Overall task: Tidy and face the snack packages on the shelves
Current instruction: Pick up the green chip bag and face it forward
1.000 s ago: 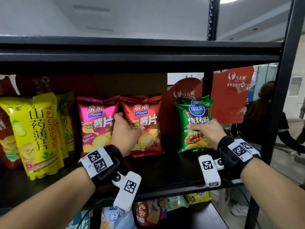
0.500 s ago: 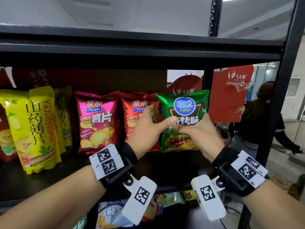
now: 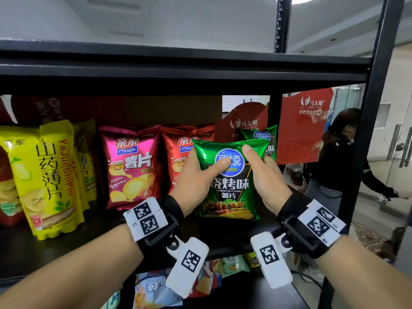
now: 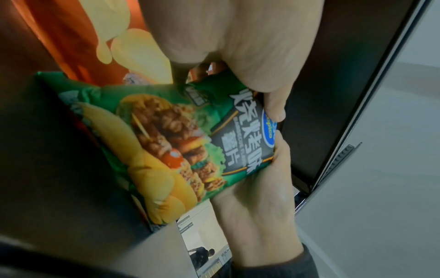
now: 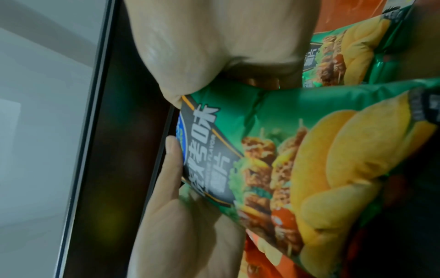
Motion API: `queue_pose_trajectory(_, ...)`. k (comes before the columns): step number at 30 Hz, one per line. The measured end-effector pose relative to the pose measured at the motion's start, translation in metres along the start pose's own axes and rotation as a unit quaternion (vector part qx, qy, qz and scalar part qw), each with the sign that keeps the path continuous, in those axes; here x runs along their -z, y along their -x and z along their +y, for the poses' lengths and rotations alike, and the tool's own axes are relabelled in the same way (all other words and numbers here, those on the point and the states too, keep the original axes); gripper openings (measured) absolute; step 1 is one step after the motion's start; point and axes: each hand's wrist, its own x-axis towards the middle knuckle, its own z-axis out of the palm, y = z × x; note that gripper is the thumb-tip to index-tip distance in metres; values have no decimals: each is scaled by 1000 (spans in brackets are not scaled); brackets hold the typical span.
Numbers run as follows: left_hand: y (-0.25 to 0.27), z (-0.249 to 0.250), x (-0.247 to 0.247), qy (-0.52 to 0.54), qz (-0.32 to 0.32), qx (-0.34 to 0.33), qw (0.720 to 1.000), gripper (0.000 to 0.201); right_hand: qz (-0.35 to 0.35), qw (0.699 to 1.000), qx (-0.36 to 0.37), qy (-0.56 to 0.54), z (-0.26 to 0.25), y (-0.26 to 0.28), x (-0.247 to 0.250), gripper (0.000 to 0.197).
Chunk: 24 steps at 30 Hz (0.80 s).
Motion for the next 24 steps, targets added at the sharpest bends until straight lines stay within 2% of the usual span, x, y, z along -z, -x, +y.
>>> queue_pose_trajectory(2,0,1,4,-3,-17,16,1000,48,1,1000,-6,1,1,0,1,53)
queue_pose_trajectory(4,1,-1,10,-10,-33,35,999,58,-9,1000,-2,2,2,2,3,28)
queue_pose_trajectory(5,2,-3,12,-11,-39,48,998,64,-23,1000,-4,9,1,3,5,25)
queue_pose_trajectory(6,3,-6,14,-10,-46,62,997,70,-43,999,-10,19,2,6,6,30)
queue_pose_trajectory(9,6,-14,17,-18,-67,94,993,81,-94,995,-37,7,12,13,8,63)
queue_pose_trajectory(14,5,-11,23,-54,-95,114,987,91,-156,986,-55,-34,19,26,11,69)
queue_pose_trajectory(18,6,0,23,-92,-110,87,986,77,-165,986,-23,-16,0,26,20,58)
queue_pose_trajectory(20,7,9,22,-110,-100,57,987,58,-140,990,-22,-23,-15,23,27,54)
queue_pose_trajectory(21,7,15,22,-125,-92,33,987,45,-126,991,-30,-23,-23,21,29,62)
queue_pose_trajectory(22,9,23,22,-151,-83,5,985,41,-114,992,-49,-21,-31,20,32,75)
queue_pose_trajectory(23,9,27,25,-184,-83,-28,979,48,-106,992,-70,-20,-37,18,35,84)
queue_pose_trajectory(24,9,32,27,-214,-99,-64,970,60,-106,990,-89,-25,-43,18,37,83)
